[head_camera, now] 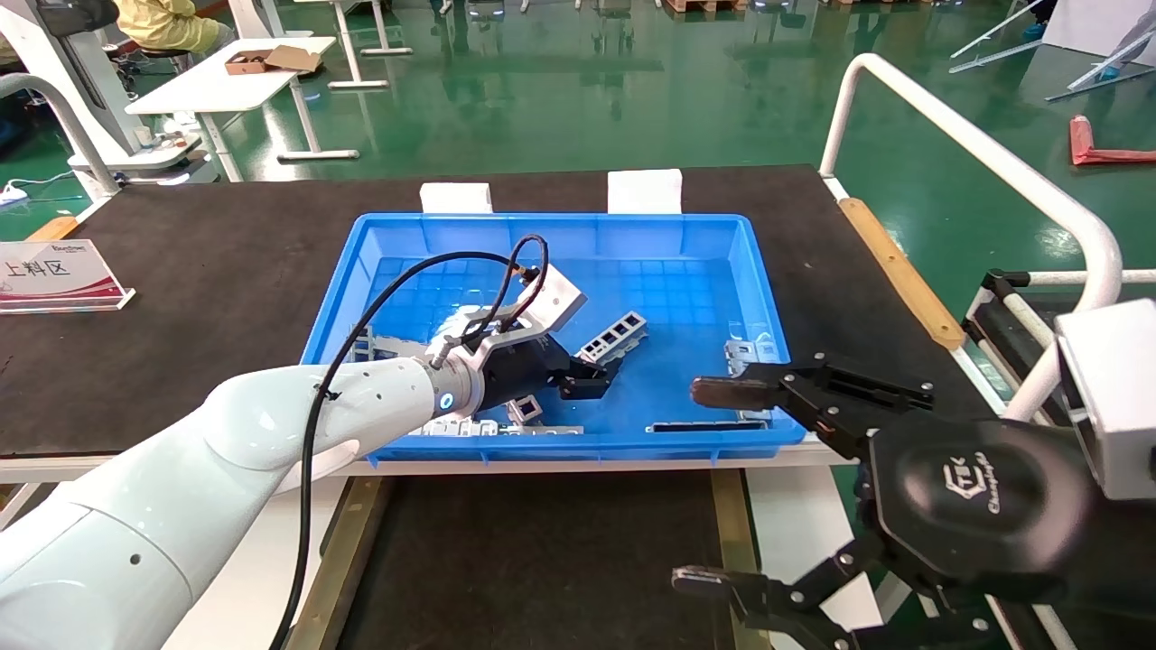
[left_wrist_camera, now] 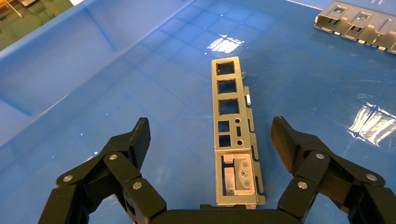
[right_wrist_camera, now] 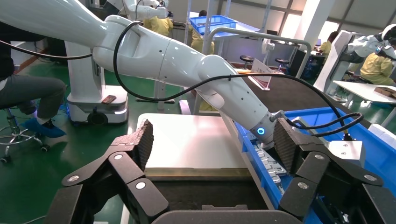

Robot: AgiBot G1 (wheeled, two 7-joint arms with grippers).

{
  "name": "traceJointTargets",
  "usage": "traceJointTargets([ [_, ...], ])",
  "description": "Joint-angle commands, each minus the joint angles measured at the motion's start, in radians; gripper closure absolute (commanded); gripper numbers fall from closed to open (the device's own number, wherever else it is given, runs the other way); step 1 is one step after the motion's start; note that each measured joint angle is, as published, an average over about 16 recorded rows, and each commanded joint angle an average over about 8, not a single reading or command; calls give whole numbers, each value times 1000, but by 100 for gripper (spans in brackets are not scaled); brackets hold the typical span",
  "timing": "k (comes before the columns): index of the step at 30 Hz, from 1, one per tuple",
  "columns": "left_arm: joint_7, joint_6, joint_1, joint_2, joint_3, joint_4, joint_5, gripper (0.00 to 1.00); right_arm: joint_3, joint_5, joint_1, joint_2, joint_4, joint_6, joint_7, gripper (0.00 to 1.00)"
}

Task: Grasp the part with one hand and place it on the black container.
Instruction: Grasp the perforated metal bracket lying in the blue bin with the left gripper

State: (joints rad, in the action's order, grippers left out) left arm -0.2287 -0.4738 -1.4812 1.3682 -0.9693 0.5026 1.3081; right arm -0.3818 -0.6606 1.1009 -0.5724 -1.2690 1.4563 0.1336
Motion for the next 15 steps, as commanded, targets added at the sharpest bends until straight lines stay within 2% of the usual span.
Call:
traceJointTargets([
  [1,-7,10,-2,-1,-23,1,-16,100,0,0,0,0,0,0,0,100],
  [15,12,38,-7,-3,-112,-14,-124,100,0,0,0,0,0,0,0,100],
])
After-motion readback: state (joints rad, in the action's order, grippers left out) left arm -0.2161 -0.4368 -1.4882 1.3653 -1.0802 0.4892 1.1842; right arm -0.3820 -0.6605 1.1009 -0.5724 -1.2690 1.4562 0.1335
